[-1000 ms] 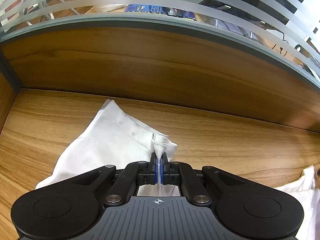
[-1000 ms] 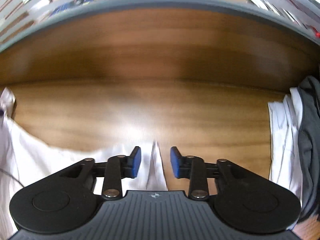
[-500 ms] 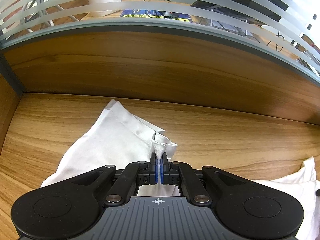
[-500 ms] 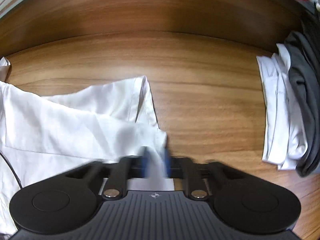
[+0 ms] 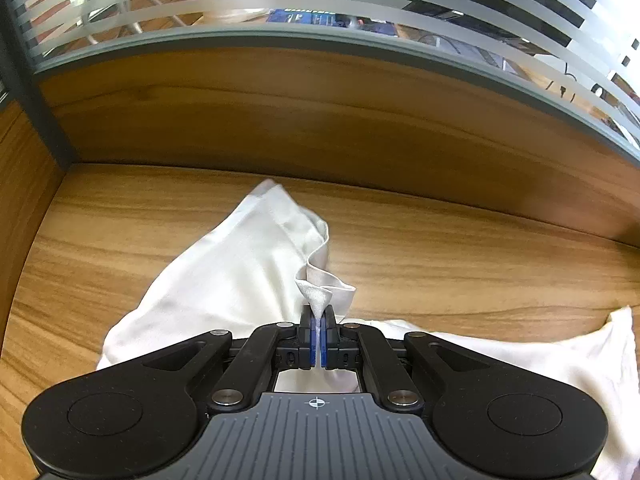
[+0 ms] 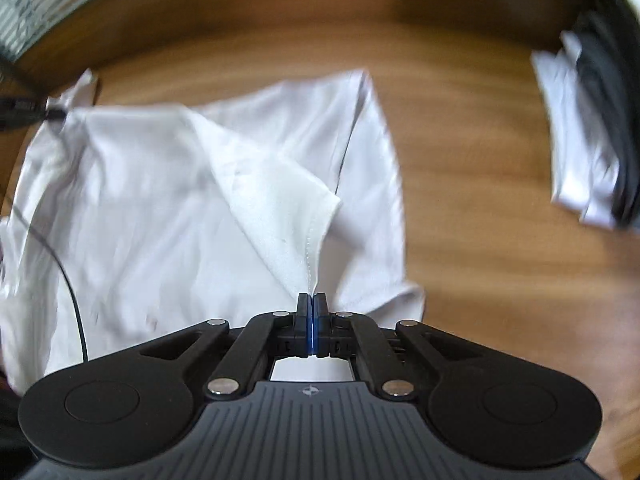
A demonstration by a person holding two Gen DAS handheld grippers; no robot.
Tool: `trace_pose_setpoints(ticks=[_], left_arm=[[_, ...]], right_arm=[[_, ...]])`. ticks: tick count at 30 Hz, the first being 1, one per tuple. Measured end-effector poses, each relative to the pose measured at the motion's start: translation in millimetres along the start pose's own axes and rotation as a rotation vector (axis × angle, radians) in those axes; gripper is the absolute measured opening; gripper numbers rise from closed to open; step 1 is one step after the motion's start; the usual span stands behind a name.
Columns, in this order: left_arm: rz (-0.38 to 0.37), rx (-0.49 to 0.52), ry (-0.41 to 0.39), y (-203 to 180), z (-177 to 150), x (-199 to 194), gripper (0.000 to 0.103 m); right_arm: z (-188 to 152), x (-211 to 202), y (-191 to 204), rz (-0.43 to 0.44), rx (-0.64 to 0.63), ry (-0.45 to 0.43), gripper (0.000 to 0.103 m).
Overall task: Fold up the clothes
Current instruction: 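Pinch the shirt hem with both grippers and pull it taut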
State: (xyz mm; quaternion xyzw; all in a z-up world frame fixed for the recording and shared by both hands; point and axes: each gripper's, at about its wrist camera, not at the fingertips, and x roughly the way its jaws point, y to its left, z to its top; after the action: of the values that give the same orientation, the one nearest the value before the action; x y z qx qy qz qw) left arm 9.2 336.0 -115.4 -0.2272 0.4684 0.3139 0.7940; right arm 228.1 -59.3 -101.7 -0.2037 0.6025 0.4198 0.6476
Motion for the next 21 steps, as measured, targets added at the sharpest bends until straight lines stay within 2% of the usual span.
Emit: trace_pose_setpoints(ticks=[5,9,11,12,18,21], left_arm=[[0.007,-0.016,0.006,10,-2,-3,0.005],[0.006,-0.025,0.005,13,-1,-5,0.005],[0.005,-0.024,0.004,14,-1,-6,0.005],[0.005,-0.023,0.003,13,-1,-5,0.005],[0.005,-0.017,0.002,12,-3,-2,0.005],[0.006,-0.017,0.001,12,-3,-1,0.005]], right_arm=[[-22,1,10,0.060,-0.032,0.096,0.002],[-8,-16,2,0.035,0.021,0.002,0.007],[6,-21,-5,0.012,0.062,-0.063,0.013],[12,-23,-8,0.001,0.082,-0.096,0.020],[49,8,1,-0.096,0.053,-0.151,0.031],[63,32,11,-0.134,0.004,-0.149,0.031]])
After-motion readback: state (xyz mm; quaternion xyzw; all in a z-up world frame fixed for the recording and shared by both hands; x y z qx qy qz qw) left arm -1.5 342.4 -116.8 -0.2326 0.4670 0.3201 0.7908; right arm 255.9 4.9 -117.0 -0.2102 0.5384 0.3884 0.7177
